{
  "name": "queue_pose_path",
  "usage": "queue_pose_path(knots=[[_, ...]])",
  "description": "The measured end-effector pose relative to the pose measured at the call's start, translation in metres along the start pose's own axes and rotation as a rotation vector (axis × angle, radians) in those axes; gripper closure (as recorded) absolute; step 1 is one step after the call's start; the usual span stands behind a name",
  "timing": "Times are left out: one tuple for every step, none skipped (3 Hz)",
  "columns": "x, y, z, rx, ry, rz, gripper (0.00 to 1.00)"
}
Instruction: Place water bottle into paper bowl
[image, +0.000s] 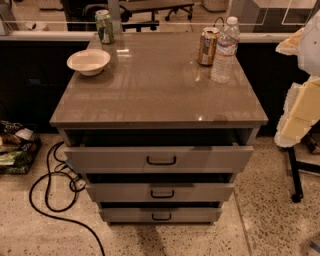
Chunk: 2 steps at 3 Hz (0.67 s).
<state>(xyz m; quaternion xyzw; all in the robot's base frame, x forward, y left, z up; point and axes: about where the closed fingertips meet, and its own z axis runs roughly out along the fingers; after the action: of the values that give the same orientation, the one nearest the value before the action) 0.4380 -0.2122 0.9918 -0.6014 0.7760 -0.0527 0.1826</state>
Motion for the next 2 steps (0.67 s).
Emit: queue_pose_path(knots=[[0.000, 0.000, 0.000, 0.000, 0.000, 0.000, 0.00], [0.002, -0.019, 0.000, 0.045, -0.070, 0.030, 0.00]])
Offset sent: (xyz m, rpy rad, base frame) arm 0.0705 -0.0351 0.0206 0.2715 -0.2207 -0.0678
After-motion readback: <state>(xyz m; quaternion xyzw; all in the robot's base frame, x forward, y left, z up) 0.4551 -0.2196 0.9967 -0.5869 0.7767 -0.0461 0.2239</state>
